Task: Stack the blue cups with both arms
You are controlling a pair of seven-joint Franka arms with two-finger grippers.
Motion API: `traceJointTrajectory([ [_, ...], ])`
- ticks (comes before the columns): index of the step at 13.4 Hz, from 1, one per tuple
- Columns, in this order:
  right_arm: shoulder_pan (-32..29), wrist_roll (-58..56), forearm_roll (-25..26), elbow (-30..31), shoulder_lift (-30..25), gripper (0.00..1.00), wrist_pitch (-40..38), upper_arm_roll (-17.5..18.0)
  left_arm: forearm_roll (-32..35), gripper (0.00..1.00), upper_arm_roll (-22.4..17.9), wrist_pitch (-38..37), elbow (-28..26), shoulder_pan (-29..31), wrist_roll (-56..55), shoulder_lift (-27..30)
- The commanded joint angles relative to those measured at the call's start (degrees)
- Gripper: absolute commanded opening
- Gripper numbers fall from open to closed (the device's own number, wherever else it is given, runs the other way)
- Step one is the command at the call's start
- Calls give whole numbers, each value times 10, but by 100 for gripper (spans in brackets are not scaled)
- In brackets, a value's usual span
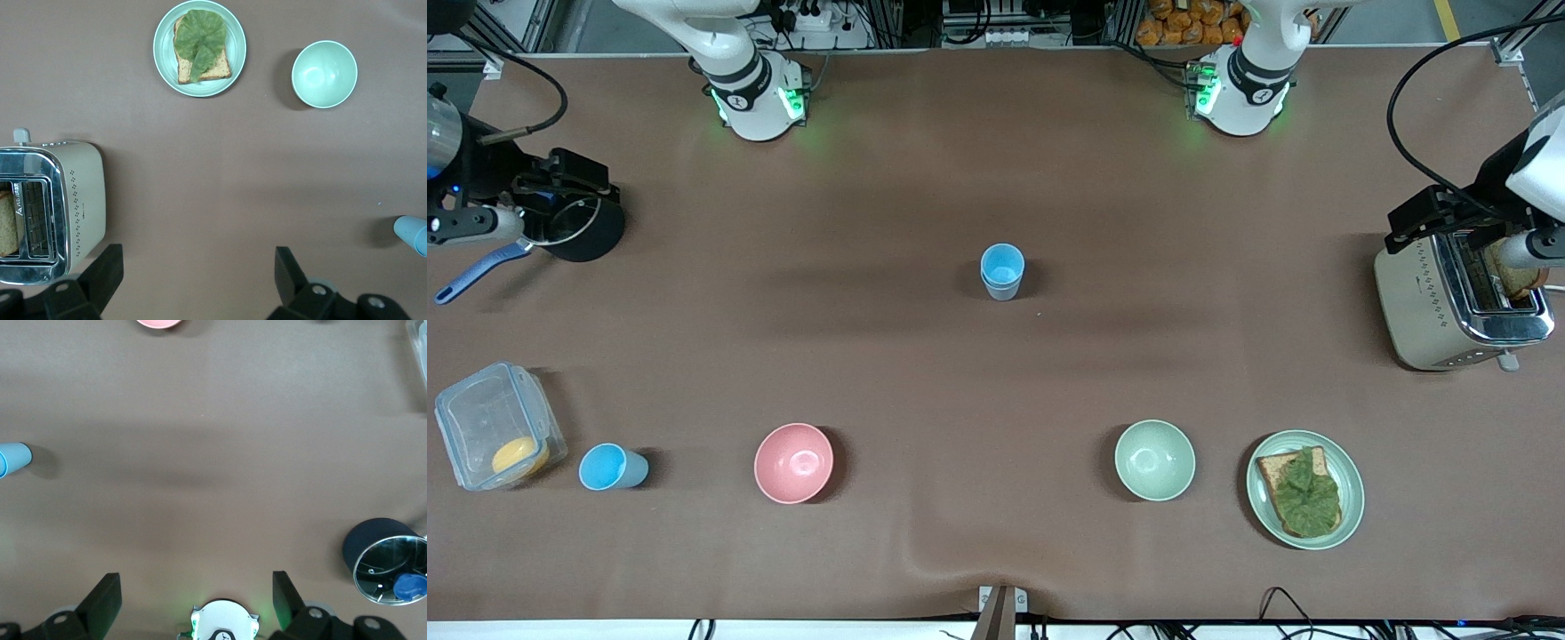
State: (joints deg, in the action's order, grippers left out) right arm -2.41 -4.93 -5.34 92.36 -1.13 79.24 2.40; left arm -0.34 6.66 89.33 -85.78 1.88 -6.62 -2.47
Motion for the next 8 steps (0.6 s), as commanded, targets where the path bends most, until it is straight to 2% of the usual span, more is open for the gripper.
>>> traceJointTrajectory([
  [1, 16, 17, -3, 14, -9, 100, 14, 5, -16, 100, -7, -6, -26, -2, 3, 26],
  [8, 19, 17, 13, 13, -10, 100, 15, 4, -12, 100, -9, -5, -26, -5, 11, 22],
])
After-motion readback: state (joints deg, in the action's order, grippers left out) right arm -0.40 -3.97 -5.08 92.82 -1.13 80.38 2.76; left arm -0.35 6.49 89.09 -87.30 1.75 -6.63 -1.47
